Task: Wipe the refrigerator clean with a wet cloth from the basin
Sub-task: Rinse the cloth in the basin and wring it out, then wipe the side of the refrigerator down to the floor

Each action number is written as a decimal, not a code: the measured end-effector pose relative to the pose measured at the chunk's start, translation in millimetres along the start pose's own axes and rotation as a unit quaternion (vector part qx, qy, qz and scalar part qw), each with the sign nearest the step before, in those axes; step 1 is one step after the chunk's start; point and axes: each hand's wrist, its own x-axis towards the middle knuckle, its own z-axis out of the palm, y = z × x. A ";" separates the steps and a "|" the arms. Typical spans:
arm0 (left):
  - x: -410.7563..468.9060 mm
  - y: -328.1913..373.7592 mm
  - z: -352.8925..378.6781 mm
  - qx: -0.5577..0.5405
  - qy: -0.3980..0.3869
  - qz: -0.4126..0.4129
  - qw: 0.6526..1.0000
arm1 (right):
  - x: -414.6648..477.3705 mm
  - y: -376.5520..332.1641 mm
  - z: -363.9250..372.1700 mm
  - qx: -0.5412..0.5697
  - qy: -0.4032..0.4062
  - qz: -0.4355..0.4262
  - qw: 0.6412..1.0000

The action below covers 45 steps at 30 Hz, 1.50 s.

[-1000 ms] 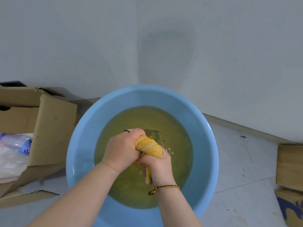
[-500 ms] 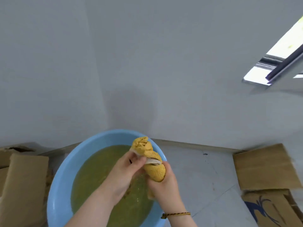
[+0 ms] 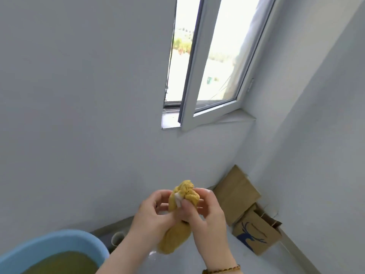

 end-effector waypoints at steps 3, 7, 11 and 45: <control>10.1 16.5 51.7 -0.072 -0.130 0.004 0.989 | 15.7 -3.5 -71.3 0.117 0.038 0.069 0.990; 30.7 23.0 132.4 -0.134 -0.225 0.000 0.965 | 26.9 -4.1 -163.0 0.231 0.069 0.122 0.963; 39.5 13.2 223.5 -0.089 -0.155 0.025 0.984 | 21.6 4.7 -238.0 0.203 0.182 0.118 0.955; 124.0 47.1 633.0 -0.053 -0.842 -0.127 0.521 | 32.3 -30.2 -471.3 0.064 0.735 -0.003 0.675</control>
